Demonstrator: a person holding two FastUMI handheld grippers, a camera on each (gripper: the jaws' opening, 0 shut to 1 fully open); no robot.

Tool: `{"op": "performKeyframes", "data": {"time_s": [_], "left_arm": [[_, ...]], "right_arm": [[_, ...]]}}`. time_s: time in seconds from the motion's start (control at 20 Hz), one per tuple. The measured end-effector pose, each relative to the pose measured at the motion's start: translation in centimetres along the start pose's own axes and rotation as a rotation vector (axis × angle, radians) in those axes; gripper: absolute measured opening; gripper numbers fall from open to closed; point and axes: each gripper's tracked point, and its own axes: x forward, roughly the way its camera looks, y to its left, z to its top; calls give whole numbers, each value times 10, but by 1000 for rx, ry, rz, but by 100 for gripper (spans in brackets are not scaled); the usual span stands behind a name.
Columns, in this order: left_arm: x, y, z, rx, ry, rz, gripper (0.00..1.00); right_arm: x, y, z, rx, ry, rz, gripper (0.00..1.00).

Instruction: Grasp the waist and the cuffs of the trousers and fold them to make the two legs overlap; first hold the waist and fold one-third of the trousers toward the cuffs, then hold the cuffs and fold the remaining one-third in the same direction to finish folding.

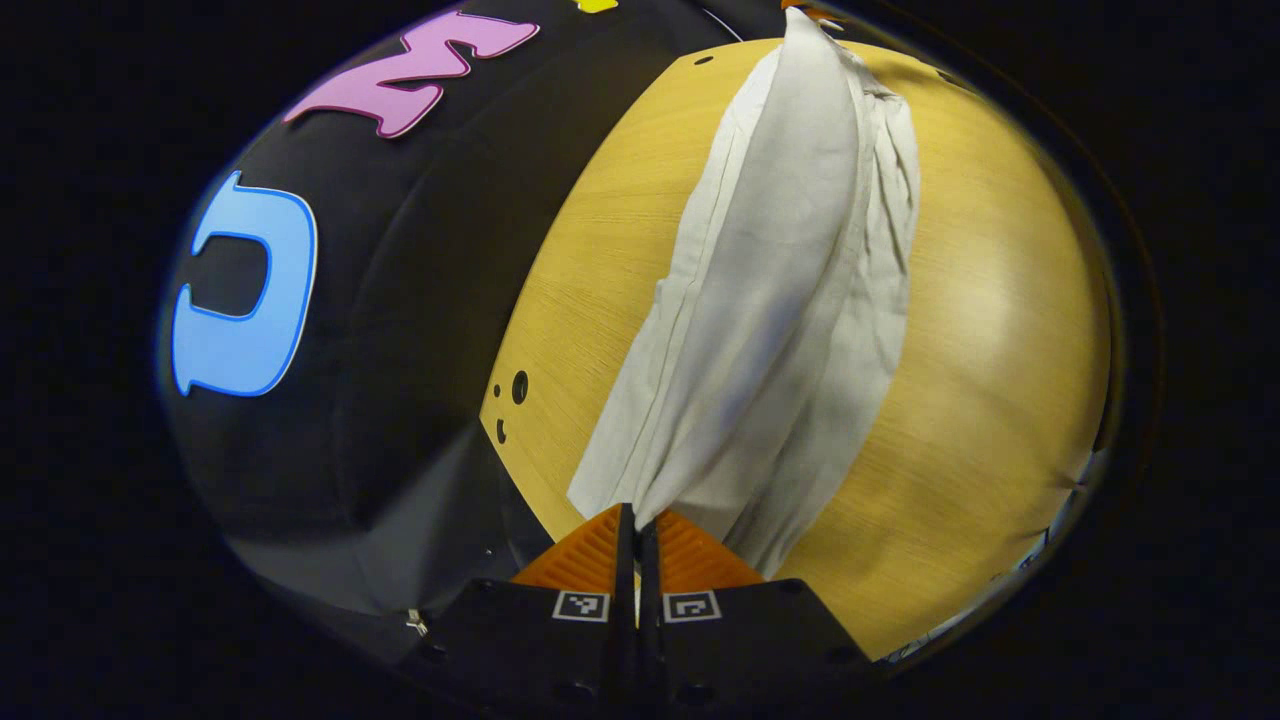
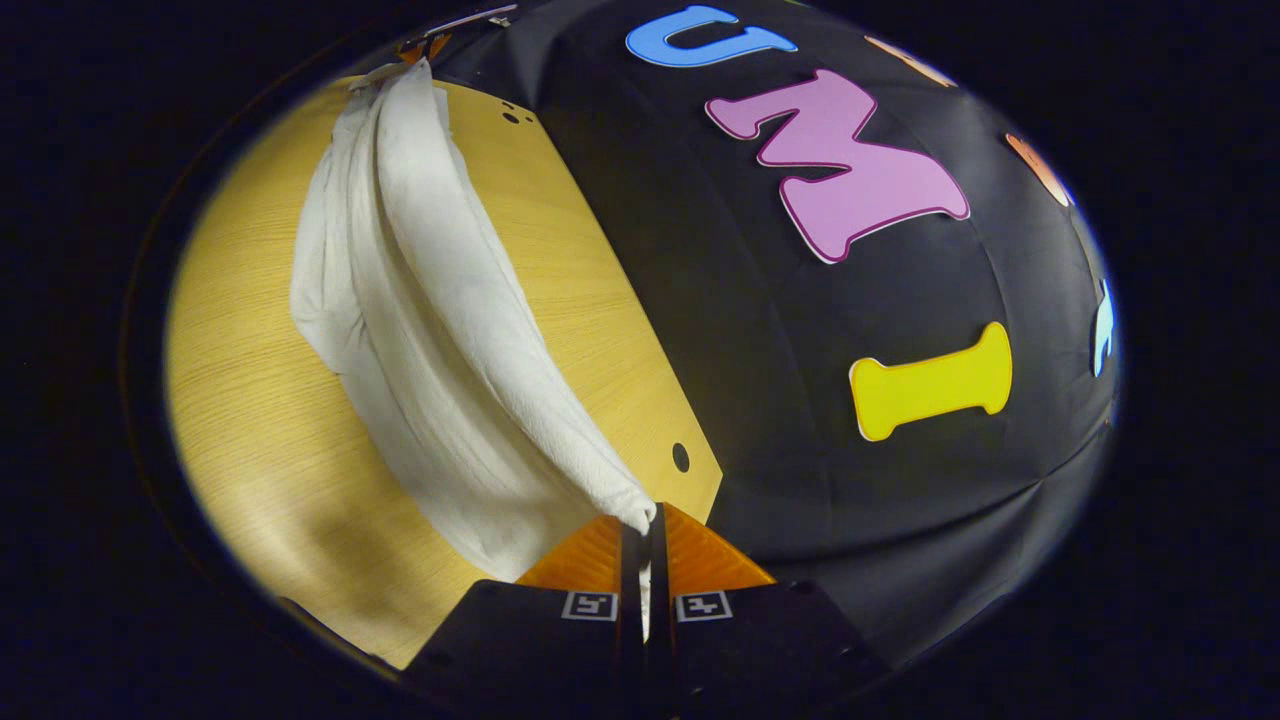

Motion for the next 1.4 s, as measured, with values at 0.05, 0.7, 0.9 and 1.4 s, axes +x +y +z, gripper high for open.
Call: {"op": "performKeyframes", "data": {"time_s": [0.05, 0.7, 0.9, 1.4], "left_arm": [[10, 4, 2, 15, 5, -5, 5], [114, 3, 18, 134, 105, -39, 6], [127, -5, 16, 138, 126, -40, 6], [123, 32, -1, 161, 172, 155, 94]], "right_arm": [[10, 0, 0, -5, 5, 3, 6], [131, 43, -15, -90, 73, 99, 6], [141, 64, -30, -95, 130, 137, 8], [135, 31, -70, -246, 273, -48, 63]]}}
